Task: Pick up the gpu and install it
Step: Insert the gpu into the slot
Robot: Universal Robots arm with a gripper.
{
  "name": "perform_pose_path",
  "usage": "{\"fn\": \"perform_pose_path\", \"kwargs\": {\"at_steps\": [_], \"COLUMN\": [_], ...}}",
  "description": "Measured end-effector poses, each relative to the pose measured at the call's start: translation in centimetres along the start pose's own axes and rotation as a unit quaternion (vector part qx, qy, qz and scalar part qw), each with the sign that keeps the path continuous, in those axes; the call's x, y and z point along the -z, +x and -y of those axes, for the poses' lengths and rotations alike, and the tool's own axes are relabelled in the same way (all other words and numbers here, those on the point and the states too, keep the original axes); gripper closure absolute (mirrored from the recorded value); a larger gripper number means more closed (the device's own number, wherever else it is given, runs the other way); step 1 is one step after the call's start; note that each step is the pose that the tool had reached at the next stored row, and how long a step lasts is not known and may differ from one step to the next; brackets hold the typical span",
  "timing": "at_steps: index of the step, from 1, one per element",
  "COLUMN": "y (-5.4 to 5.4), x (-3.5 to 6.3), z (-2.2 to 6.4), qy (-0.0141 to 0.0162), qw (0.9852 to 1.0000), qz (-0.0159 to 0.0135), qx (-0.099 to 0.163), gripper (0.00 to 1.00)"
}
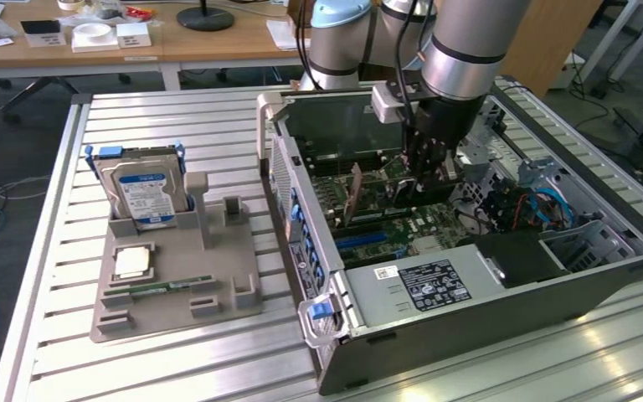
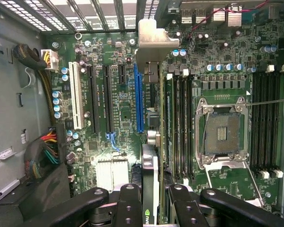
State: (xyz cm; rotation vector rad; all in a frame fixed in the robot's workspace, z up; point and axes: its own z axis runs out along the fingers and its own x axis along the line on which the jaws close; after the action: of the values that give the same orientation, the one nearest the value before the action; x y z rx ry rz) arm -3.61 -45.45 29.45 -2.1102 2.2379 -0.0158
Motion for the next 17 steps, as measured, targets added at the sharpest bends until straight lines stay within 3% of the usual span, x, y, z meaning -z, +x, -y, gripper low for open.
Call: {"fn": "perform_pose_path", "kwargs": {"at_steps": [17], "y": [0.12], "x": [-0.14], "z": [-0.01], "qy": [0.0], "qw": [1.0], "qz": [0.0001], "qx": [0.0], "gripper": [0.73]}}
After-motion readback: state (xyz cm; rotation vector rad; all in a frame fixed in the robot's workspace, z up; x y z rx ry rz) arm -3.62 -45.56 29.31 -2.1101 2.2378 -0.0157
